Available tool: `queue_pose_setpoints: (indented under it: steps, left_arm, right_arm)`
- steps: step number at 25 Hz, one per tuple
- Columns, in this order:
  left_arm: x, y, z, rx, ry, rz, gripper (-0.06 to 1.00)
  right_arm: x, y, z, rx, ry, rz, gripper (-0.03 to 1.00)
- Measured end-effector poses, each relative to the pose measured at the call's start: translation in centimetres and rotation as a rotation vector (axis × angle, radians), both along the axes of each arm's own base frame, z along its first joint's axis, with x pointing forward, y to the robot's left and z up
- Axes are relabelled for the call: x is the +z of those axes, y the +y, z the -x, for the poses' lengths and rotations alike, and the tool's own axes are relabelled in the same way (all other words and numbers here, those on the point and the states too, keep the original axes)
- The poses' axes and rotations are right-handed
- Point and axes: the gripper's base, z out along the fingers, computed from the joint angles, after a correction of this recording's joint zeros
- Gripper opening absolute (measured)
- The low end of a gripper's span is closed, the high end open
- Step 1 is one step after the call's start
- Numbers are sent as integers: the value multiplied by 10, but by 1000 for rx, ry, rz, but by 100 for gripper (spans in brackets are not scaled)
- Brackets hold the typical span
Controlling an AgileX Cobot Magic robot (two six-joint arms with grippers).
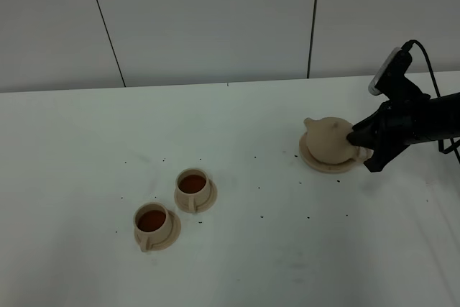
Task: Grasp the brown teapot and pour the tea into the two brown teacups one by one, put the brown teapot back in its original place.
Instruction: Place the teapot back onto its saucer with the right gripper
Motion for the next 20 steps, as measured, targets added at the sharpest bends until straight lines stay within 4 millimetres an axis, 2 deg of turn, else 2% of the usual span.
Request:
queue_pose_setpoints:
  steps: [5, 14, 20]
  left_arm:
    - [0, 0, 0, 0, 0, 0, 23]
    - [0, 0, 0, 0, 0, 0, 23]
    - [0, 0, 0, 0, 0, 0, 23]
  right_arm:
    - [0, 1, 1, -12, 21, -25, 26]
    - [1, 2, 3, 3, 42, -56, 33]
    - [7, -4, 3, -8, 47, -107, 38]
